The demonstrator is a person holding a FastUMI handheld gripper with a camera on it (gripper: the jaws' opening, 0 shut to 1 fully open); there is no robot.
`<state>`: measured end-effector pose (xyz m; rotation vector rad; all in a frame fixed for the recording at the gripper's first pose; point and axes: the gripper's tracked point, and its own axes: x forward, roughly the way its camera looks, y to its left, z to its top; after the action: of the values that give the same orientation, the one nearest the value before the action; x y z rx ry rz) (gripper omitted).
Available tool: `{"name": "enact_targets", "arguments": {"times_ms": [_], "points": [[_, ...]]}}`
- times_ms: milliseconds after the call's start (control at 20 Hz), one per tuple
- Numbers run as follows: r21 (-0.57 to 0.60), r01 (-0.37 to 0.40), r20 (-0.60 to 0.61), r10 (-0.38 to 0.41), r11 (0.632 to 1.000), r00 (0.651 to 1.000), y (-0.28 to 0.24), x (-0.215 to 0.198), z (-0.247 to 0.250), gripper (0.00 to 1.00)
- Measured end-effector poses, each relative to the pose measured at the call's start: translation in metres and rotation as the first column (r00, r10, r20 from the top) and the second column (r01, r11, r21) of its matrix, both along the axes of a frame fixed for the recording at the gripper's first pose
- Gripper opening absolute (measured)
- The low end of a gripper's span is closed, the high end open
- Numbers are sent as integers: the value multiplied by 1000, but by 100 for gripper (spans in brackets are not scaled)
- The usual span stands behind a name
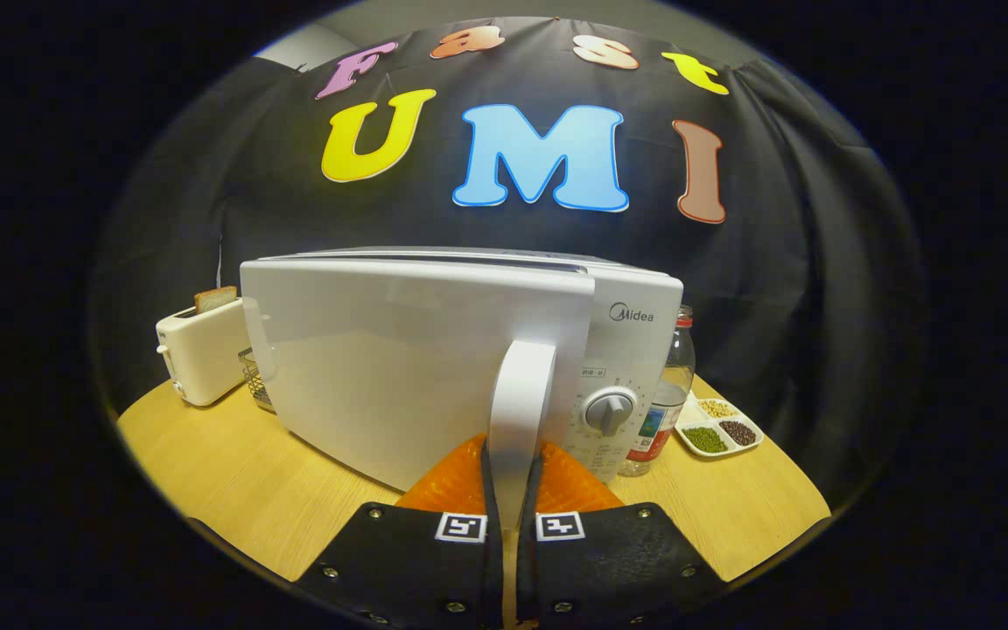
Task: Open the microwave, put the food inside, and close the microwave door.
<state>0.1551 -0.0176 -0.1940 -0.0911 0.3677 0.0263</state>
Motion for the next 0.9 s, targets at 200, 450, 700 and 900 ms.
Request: {"name": "enact_targets", "arguments": {"times_ms": [200, 450, 700, 900], "points": [[27, -18, -12, 18, 999, 1000, 18, -34, 3, 12], [1, -69, -44, 69, 998, 997, 52, -77, -2, 24], [-4, -115, -55, 114, 993, 992, 82, -111, 0, 32], [-1, -132, -63, 131, 991, 989, 107, -133, 1, 32]]}}
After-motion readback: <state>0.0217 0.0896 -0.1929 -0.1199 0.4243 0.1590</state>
